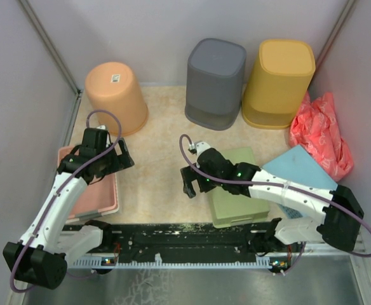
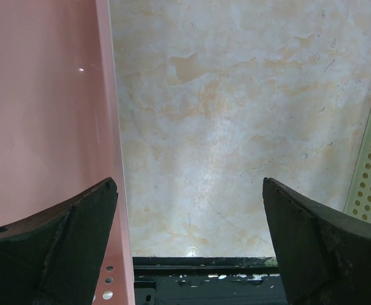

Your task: Turn the large container upside down

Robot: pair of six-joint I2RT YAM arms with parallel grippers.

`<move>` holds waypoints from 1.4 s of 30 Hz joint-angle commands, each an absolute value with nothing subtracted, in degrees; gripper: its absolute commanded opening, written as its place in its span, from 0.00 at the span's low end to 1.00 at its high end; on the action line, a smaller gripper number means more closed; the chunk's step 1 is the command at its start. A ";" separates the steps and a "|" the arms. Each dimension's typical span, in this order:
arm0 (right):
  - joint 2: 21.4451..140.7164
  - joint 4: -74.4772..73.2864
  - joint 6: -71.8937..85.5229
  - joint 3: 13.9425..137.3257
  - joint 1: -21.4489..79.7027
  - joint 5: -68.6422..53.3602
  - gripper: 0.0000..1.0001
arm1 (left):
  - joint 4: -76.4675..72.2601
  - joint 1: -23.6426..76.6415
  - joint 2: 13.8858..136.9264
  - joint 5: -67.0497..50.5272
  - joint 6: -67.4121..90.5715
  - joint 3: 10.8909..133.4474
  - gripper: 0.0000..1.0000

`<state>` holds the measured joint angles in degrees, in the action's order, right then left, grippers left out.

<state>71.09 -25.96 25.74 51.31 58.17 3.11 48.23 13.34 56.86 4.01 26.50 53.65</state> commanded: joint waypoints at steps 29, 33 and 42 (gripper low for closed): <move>90.68 -22.67 18.53 62.72 41.04 8.88 0.99 | 47.71 12.92 56.84 4.29 24.19 55.55 1.00; 87.23 -22.78 20.61 64.10 41.13 3.48 0.98 | 49.97 12.92 56.06 4.91 24.55 57.65 1.00; 72.72 -17.76 26.25 57.67 41.48 -4.81 0.98 | 52.42 12.92 54.39 9.59 25.18 55.21 0.97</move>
